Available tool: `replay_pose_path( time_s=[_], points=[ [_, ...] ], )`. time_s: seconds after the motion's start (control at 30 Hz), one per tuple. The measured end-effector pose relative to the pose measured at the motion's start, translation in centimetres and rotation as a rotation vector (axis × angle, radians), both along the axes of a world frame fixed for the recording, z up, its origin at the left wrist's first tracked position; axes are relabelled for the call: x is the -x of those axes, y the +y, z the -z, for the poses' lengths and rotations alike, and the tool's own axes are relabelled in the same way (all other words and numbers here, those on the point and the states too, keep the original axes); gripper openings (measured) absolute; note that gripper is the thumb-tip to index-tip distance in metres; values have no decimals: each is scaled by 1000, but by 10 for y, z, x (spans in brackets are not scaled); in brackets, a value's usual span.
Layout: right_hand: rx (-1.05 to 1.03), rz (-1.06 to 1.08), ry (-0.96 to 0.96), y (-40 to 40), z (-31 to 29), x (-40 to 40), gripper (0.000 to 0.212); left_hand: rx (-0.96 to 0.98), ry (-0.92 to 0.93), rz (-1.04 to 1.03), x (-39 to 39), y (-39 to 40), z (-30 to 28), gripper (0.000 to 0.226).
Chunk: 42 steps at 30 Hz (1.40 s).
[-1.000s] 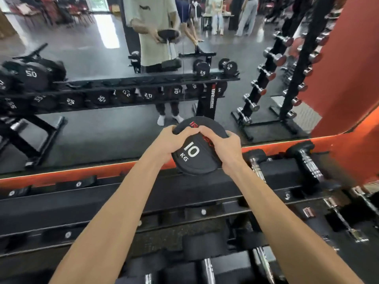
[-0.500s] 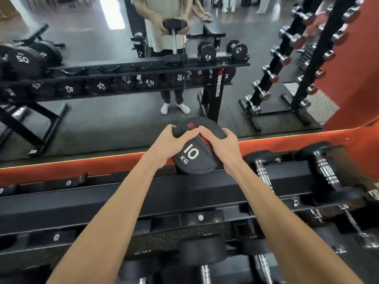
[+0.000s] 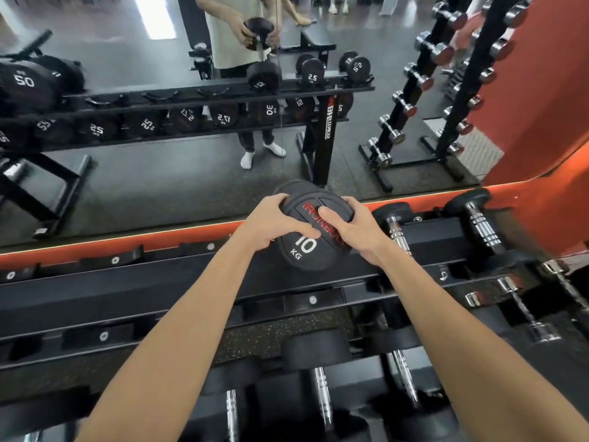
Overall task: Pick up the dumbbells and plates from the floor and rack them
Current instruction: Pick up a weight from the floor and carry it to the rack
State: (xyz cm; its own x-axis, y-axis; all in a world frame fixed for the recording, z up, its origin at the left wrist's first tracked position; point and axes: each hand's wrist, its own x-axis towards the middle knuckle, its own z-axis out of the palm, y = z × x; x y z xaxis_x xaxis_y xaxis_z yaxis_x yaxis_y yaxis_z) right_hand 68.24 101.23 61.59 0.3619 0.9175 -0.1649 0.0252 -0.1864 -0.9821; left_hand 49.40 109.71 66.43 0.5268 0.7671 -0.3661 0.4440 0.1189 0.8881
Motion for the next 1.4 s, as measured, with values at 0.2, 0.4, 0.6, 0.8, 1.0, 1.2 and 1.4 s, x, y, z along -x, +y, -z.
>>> replay_pose_path(
  time_s=[0.2, 0.4, 0.6, 0.8, 1.0, 1.2, 1.4],
  points=[
    [1, -93, -30, -14, 7, -5, 57, -173, 200, -2, 5, -20, 3, 79],
    [70, -329, -189, -50, 33, -23, 65, -415, 323, 111, 9, -71, 44, 68],
    [134, -408, -537, -88, 74, -8, 60, -472, 524, 226, 4, -115, 94, 58],
    [209, -567, -762, -76, 59, 0, 69, -516, 796, 353, -13, -122, 79, 82],
    [231, -552, -734, -86, 46, 3, 66, -543, 870, 329, -10, -140, 63, 70],
    [171, -341, -655, -128, 22, 16, 62, -672, 862, 393, -5, -156, 40, 70],
    [229, 42, -543, -222, 7, 35, 60, -832, 576, 638, -20, -201, 10, 53]
  ],
)
